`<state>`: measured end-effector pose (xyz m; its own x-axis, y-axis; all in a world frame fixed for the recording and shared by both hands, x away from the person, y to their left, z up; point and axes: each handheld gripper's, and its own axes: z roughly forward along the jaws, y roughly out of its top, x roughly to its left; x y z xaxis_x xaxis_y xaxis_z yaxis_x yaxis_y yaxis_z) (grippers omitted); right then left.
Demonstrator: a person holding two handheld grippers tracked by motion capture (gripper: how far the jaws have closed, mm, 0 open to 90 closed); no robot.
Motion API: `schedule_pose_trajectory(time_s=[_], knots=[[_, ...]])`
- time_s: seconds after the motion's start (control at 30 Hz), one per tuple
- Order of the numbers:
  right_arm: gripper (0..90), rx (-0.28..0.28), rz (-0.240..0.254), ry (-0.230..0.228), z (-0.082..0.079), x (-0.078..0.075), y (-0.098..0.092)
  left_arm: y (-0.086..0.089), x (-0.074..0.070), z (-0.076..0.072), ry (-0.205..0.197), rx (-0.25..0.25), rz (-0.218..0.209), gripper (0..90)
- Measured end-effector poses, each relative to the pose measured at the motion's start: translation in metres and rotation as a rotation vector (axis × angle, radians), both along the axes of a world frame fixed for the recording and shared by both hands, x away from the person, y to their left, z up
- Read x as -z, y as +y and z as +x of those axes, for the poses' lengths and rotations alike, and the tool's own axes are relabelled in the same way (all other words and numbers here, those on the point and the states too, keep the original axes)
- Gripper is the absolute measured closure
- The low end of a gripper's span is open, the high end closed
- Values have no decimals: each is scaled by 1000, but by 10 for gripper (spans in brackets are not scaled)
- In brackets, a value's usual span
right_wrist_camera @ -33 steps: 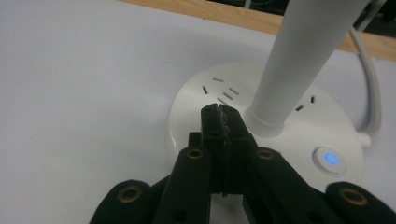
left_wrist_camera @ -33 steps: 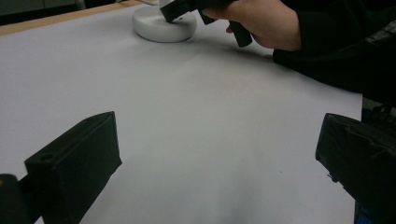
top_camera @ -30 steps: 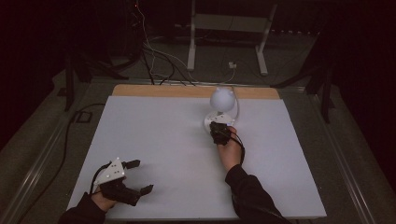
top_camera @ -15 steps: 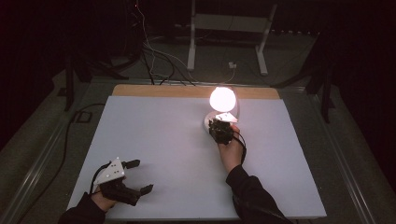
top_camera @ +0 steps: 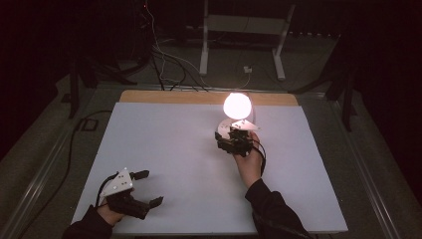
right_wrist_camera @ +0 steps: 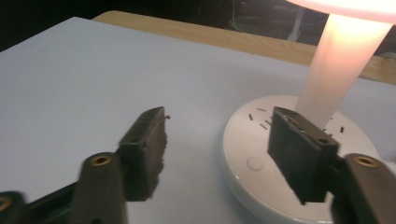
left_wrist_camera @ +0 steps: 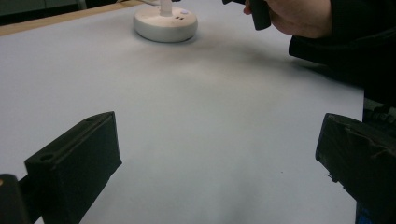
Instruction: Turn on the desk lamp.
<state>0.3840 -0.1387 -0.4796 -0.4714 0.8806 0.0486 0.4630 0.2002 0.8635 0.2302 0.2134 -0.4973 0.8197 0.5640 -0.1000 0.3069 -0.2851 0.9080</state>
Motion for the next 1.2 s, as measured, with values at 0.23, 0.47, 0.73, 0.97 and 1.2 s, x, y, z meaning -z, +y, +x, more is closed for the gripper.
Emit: schedule_pose_trajectory(time_s=[0.23, 0.47, 0.73, 0.97, 1.2], knots=[[89, -78, 23, 2, -6, -6, -1, 0, 0, 0, 2, 2, 0, 4], [24, -160, 57, 15, -11, -17, -1, 0, 0, 2, 6, -11, 3, 4], [0, -224, 58, 28, -14, -24, -11, 1, 1, 6, 13, -19, -12, 4], [0, -236, 59, 22, -19, -23, -24, 1, 1, 4, 15, -20, -12, 4], [0, -256, 63, -1, -31, -20, -38, 2, 0, 1, 7, -15, -13, 4]])
